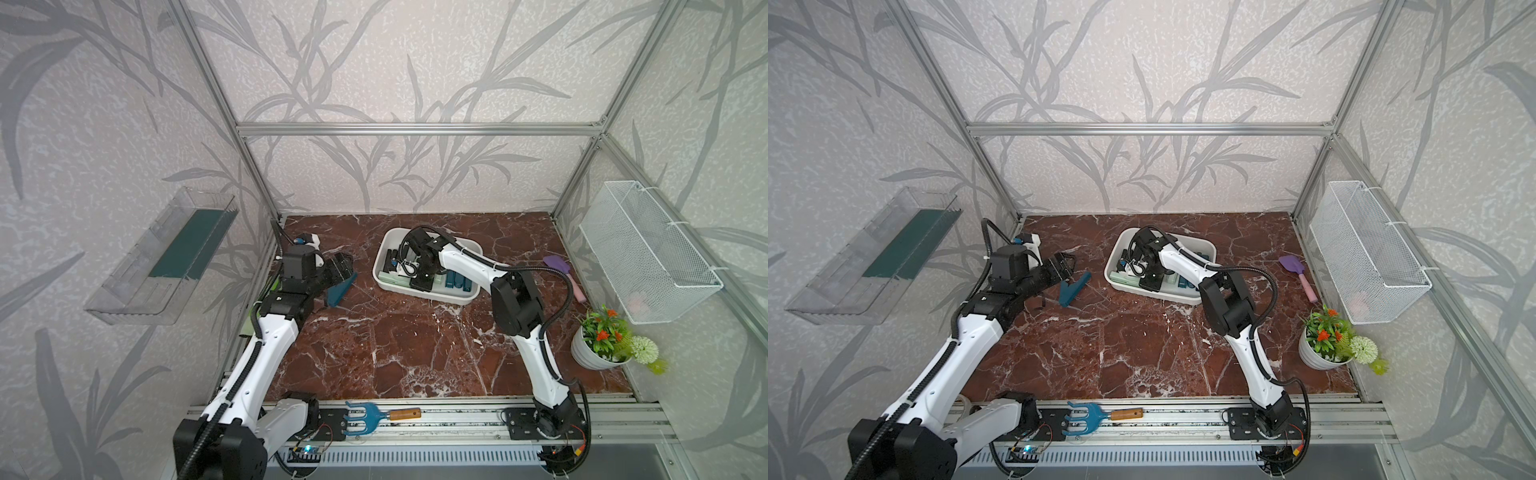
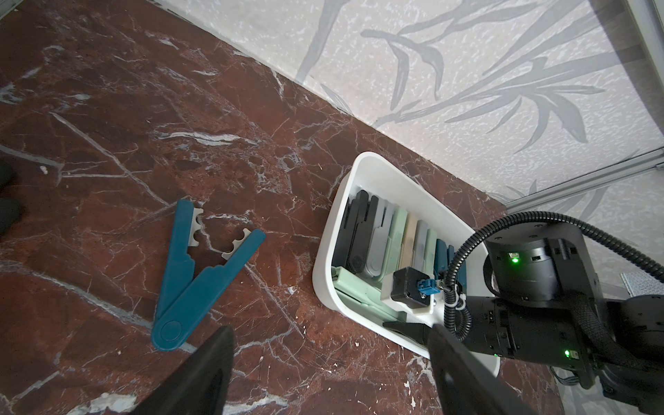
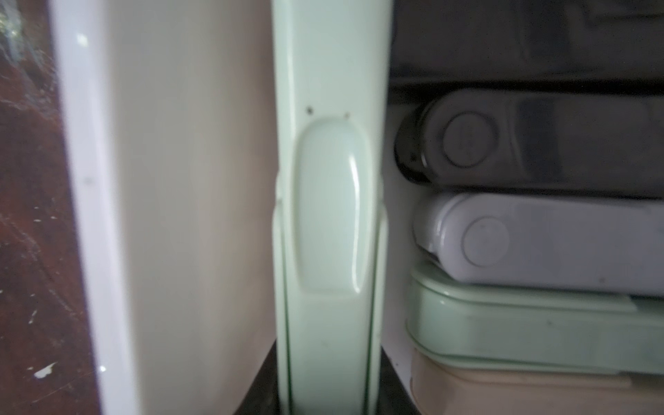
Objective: Put the pruning pliers into the storage box
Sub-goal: Place the pruning pliers in the storage box.
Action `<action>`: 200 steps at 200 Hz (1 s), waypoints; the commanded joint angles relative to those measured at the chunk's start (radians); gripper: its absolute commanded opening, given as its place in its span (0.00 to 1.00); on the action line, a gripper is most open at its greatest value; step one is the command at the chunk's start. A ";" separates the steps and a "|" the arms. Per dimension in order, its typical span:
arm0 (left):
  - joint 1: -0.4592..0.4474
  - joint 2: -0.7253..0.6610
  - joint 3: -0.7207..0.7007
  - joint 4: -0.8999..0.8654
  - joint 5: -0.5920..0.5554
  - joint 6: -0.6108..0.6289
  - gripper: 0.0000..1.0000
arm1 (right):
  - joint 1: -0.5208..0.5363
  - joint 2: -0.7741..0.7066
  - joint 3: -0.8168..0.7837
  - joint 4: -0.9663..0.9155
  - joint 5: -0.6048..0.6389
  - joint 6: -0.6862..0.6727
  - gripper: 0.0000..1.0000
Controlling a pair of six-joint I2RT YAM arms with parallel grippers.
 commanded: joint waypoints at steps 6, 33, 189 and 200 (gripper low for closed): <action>0.008 -0.011 0.014 0.002 -0.004 0.005 0.84 | 0.012 0.000 -0.033 -0.046 0.019 0.006 0.10; 0.009 -0.002 0.014 0.011 0.008 0.000 0.84 | 0.010 -0.050 -0.087 -0.014 0.012 0.011 0.10; 0.009 0.001 0.009 0.028 0.022 -0.005 0.84 | -0.047 -0.196 -0.219 -0.020 0.035 -0.150 0.06; 0.009 0.004 0.009 0.030 0.024 -0.006 0.84 | -0.047 -0.195 -0.220 -0.025 0.021 -0.155 0.06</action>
